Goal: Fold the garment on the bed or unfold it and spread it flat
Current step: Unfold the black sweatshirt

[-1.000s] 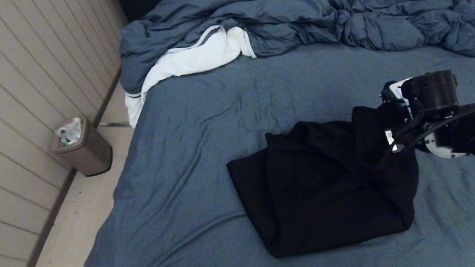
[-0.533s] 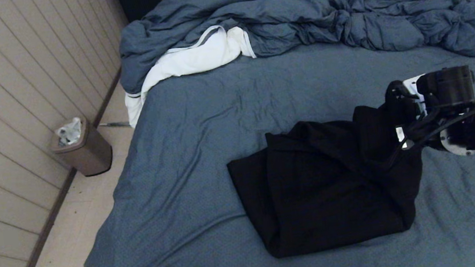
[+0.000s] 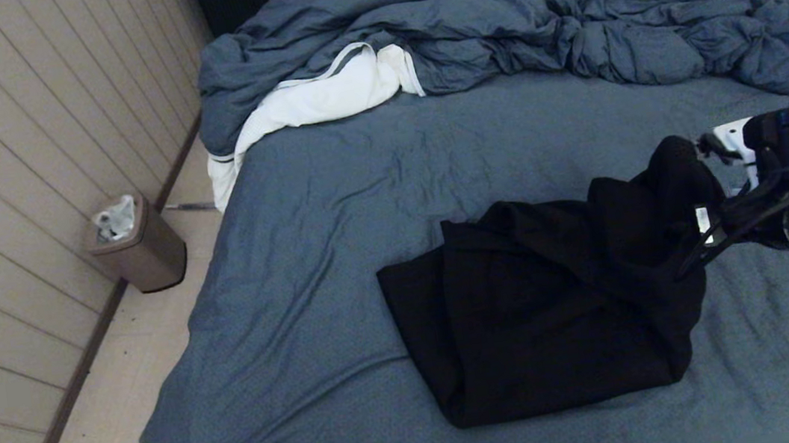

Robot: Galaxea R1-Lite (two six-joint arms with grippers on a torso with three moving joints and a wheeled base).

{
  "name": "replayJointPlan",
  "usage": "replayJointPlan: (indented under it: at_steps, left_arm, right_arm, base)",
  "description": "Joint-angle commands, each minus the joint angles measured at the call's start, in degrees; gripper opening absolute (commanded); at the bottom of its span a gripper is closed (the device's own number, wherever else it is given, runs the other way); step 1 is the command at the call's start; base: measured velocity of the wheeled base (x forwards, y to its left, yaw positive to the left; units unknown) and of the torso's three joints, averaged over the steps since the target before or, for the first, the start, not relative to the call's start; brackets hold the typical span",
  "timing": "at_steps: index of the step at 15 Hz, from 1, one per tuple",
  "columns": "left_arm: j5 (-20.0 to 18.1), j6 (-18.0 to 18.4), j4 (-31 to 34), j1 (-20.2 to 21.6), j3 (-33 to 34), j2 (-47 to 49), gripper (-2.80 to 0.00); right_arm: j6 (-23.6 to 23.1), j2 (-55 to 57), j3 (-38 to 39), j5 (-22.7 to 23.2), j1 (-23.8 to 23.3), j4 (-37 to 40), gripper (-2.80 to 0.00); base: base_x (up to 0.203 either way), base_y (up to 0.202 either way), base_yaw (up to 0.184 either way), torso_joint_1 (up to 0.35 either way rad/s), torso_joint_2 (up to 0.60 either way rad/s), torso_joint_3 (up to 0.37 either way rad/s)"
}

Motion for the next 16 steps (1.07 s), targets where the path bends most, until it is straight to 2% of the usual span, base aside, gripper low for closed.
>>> replayJointPlan:
  at_steps: [1,4,7,11,13,15,16]
  left_arm:
    - [0.04,-0.02,0.02,-0.02,0.0,0.0,-2.8]
    - [0.04,-0.02,0.02,-0.02,0.0,0.09,-2.8]
    - [0.04,-0.02,0.02,-0.02,0.0,0.0,-2.8]
    - [0.04,-0.02,0.02,-0.02,0.0,0.0,-2.8]
    - [0.04,-0.02,0.02,-0.02,0.0,0.09,-2.8]
    - [0.04,-0.02,0.02,-0.02,0.0,0.09,-2.8]
    - [0.04,-0.02,0.02,-0.02,0.0,0.09,-2.8]
  right_arm:
    - [0.05,-1.88,0.06,1.05,-2.32,-0.06,0.0]
    - [0.36,-3.7,-0.15,5.19,-7.59,-0.01,0.0]
    - [0.51,-5.11,0.28,10.75,-16.8,0.04,0.0]
    - [0.6,-6.7,0.84,20.94,-29.48,0.1,0.0]
    - [0.7,-9.55,1.64,26.04,-32.51,0.35,0.0]
    - [1.18,-13.08,2.92,28.73,-32.96,0.43,0.0]
    - [1.8,-15.12,3.98,30.08,-32.8,0.52,-2.8]
  base:
    - [0.0,0.0,0.0,0.0,0.0,0.0]
    - [0.0,0.0,0.0,0.0,0.0,0.0]
    - [0.0,0.0,0.0,0.0,0.0,0.0]
    - [0.0,0.0,0.0,0.0,0.0,0.0]
    - [0.0,0.0,0.0,0.0,0.0,0.0]
    - [0.0,0.0,0.0,0.0,0.0,0.0]
    - [0.0,0.0,0.0,0.0,0.0,0.0]
